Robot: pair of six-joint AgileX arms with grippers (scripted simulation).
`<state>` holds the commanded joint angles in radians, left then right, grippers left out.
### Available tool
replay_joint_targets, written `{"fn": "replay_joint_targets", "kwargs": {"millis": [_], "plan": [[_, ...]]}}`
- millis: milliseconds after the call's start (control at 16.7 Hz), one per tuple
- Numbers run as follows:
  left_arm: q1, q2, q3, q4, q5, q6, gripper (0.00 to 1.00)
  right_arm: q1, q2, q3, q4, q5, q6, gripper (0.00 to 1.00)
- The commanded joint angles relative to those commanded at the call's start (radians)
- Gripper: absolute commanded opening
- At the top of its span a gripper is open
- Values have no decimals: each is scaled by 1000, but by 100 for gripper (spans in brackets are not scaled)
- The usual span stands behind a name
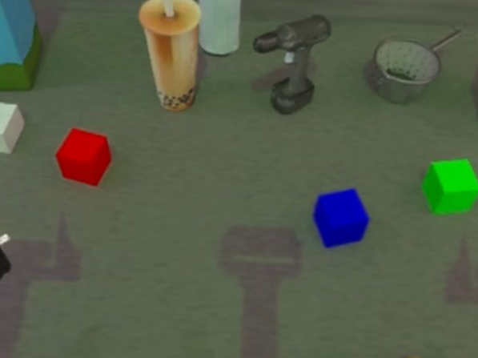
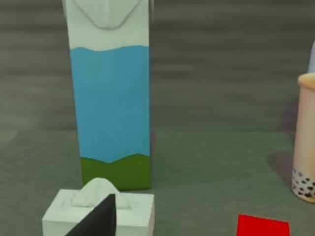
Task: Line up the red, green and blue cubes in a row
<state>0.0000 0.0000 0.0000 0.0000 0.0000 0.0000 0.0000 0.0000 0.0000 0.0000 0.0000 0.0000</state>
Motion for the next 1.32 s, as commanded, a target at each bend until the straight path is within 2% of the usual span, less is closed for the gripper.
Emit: {"fn": "replay_joint_targets", "kwargs": {"millis": [300, 540, 720, 1320], "plan": [[-6, 61, 62, -43, 1, 4, 100, 0, 0, 0, 0, 0, 0, 100], [-25, 290, 288, -186, 2, 17, 100, 0, 0, 0, 0, 0, 0, 100], [-43, 570, 538, -342, 2, 31, 100, 0, 0, 0, 0, 0, 0, 100], [-112, 1729, 1418, -947, 0, 86, 100, 0, 0, 0, 0, 0, 0, 100]]}}
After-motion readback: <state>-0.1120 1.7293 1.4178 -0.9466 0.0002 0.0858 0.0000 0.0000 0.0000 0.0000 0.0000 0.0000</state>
